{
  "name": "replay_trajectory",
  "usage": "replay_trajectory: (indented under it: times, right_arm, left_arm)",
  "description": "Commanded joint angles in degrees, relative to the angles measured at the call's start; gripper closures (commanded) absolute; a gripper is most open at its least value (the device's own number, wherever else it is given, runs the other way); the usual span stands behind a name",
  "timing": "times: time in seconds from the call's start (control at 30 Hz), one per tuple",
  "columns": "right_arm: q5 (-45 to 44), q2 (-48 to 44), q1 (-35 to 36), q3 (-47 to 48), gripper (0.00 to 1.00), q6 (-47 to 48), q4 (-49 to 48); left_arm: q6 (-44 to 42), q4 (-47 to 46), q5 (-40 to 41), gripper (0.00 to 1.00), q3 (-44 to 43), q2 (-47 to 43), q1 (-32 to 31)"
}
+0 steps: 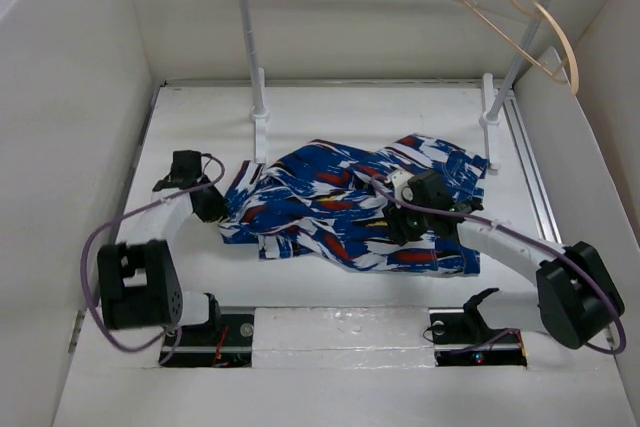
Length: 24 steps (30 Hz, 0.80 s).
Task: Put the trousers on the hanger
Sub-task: Flatten out the trousers at the center of the board.
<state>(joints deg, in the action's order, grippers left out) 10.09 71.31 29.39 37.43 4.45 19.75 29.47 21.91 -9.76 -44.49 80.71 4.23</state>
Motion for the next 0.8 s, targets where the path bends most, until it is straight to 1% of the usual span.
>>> replay_trajectory:
  times: [0.0,0.03,0.07,0.13,0.17,0.2,0.27,0.33,0.37,0.4,0.43,0.47,0.53,0.57,0.6,0.63,0.73,0.77]
  right_arm:
    - [-0.2,2.6,-0.6,-2.5,0.45,-2.7,-4.4]
    - [-0.3,3.2,-1.3,-3.1,0.45,-3.3,-4.8]
    - [-0.6,3.7,-1.3,-3.4,0.45,-3.8,-5.7]
    - [-0.8,3.9,-1.9,-4.6,0.45,-4.4,-6.6]
    - [-0.9,4.0,-2.4,-4.6,0.45,-4.4,-7.1]
    - [-0.8,4.2,-2.4,-4.7,0.45,-4.3,-7.3]
    - [-0.2,4.6,-3.2,-4.6,0.45,-4.4,-7.6]
    - [1.3,5.7,-3.7,-4.6,0.45,-4.3,-7.9]
    - [2.0,5.9,-4.3,-4.7,0.45,-4.2,-8.1]
    - [2.6,5.9,-4.3,-4.7,0.45,-3.8,-8.2]
    - [3.1,5.4,-4.3,-4.9,0.45,-3.6,-8.1]
    - [3.1,5.4,-4.3,-4.9,0.45,-3.6,-7.9]
    - [2.9,4.2,-4.9,-5.1,0.45,-2.8,-7.3]
    - [2.9,3.6,-4.9,-4.9,0.45,-2.4,-6.5]
    - [2.7,3.2,-5.4,-4.8,0.45,-1.7,-6.1]
    - [2.5,2.8,-5.4,-4.6,0.45,-1.4,-5.6]
    - [2.4,0.9,-6.4,-3.5,0.45,0.2,-3.4]
    - [2.2,-0.1,-7.0,-3.2,0.45,0.5,-2.4]
  left_arm:
    - [5.2,7.5,11.6,1.0,-3.5,-15.3,0.2]
    - [6.5,9.8,14.0,1.0,-6.1,-18.4,0.2]
    - [8.6,14.8,18.3,1.0,-7.6,-24.4,0.2]
    - [11.3,20.5,23.6,1.0,-12.8,-29.1,0.2]
    - [12.5,25.5,28.0,1.0,-14.5,-33.1,0.2]
    - [15.3,28.2,29.7,1.0,-16.1,-34.7,0.2]
    - [17.7,34.4,32.2,1.0,-19.7,-37.2,0.2]
    - [21.3,38.0,35.3,1.0,-19.4,-40.4,0.2]
    - [21.7,39.9,36.7,0.95,-18.4,-42.3,0.2]
    - [21.9,40.9,36.8,0.87,-17.4,-43.0,0.2]
    - [23.2,43.2,36.6,0.75,-14.8,-43.8,0.2]
    - [23.3,43.2,36.6,0.71,-14.7,-43.8,0.2]
    - [24.0,43.2,33.8,0.49,-13.4,-46.8,0.2]
    - [24.7,43.2,31.8,0.27,-13.2,-49.7,0.2]
    - [25.3,43.2,31.1,0.17,-12.9,-50.7,0.2]
    - [25.8,43.2,30.9,0.14,-12.7,-51.5,0.2]
    - [26.3,42.9,33.2,0.12,-13.3,-51.0,0.2]
    - [23.6,40.0,32.4,0.12,-13.2,-49.1,0.2]
